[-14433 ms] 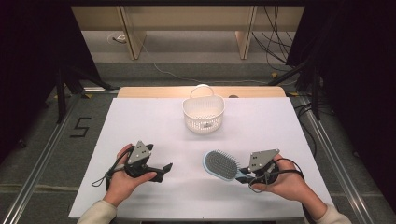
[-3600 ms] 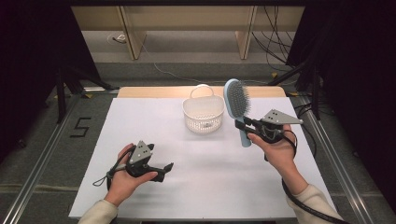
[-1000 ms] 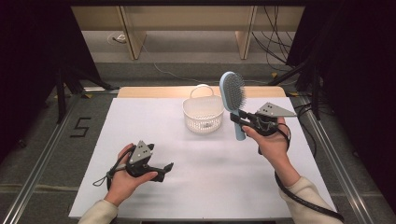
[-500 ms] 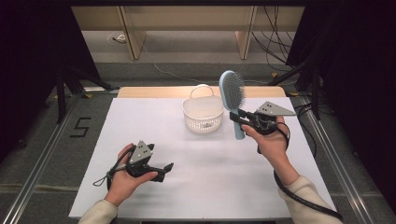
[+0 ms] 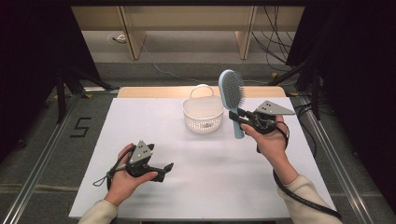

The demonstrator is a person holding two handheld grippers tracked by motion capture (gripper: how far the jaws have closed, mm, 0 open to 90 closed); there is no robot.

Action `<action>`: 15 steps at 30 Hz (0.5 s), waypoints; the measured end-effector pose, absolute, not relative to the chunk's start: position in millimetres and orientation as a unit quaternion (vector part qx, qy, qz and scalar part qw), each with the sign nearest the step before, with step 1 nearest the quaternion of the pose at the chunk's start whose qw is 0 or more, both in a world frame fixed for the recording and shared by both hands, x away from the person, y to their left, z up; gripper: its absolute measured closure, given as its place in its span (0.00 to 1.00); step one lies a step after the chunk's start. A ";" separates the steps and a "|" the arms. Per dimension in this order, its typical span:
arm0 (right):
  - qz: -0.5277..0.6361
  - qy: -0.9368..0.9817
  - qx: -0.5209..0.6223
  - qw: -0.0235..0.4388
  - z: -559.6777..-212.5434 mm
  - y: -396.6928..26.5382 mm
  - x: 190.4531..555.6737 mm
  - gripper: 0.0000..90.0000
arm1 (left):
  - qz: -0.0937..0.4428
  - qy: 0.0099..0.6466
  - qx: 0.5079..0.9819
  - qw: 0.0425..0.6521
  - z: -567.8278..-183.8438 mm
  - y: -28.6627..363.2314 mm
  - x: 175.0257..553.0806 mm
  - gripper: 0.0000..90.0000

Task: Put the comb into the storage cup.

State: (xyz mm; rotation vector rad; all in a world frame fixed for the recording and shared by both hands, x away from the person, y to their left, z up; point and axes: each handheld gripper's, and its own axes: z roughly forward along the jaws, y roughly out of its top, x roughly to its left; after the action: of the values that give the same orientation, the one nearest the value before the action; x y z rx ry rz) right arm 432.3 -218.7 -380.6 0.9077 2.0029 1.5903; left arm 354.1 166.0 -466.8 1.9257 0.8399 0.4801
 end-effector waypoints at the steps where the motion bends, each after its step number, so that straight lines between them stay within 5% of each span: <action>1: 0.573 0.721 0.327 0.212 -380.6 -218.6 432.5 0.78 | 0.196 0.344 0.787 0.474 -467.0 166.0 354.1 0.00; 15: 0.575 0.720 0.328 0.209 -380.7 -215.6 434.8 0.78 | 0.196 0.343 0.787 0.473 -466.9 166.0 354.0 0.00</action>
State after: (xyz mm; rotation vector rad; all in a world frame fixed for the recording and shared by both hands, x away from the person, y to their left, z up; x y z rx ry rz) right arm 434.8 -215.6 -380.7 0.9125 2.0026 1.5997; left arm 354.0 166.0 -466.9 1.9259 0.8395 0.4800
